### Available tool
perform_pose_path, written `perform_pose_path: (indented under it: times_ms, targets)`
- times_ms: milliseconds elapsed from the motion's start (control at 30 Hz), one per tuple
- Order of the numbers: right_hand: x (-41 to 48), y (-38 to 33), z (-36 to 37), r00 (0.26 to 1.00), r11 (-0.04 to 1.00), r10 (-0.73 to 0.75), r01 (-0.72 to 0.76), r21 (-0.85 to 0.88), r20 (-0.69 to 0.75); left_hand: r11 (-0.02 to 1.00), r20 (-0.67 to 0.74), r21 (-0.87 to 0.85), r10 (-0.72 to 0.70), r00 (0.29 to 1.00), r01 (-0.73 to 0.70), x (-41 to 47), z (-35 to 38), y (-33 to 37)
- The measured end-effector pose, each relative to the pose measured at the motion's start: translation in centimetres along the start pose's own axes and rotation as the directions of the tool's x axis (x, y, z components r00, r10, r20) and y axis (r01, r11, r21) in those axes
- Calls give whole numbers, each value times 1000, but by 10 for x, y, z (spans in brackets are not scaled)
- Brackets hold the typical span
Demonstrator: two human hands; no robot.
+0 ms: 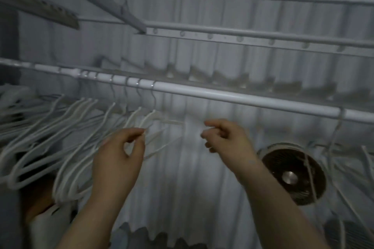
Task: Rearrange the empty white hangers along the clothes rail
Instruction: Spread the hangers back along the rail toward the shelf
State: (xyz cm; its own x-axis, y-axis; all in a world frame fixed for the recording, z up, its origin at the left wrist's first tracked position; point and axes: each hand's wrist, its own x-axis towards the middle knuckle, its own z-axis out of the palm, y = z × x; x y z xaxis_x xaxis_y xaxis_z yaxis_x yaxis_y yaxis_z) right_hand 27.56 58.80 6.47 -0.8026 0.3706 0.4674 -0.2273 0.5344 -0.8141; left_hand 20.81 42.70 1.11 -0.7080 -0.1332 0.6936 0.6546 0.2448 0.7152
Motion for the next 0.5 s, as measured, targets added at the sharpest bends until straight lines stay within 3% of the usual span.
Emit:
perform_pose_path:
  times_ms: [133,267,500]
  targets:
    - [16,13,86,988,986,122,-132,97,99,963,41,256,70,997,-78,18,-41,-35]
    - [26,21,134,930,878,304,-358,318,206,963,161,266,-92,983,46,21,-56,-61]
    - [33,14,162,872,739,383,-487,465,304,956,267,291,-101,958,20,17,-55,-74]
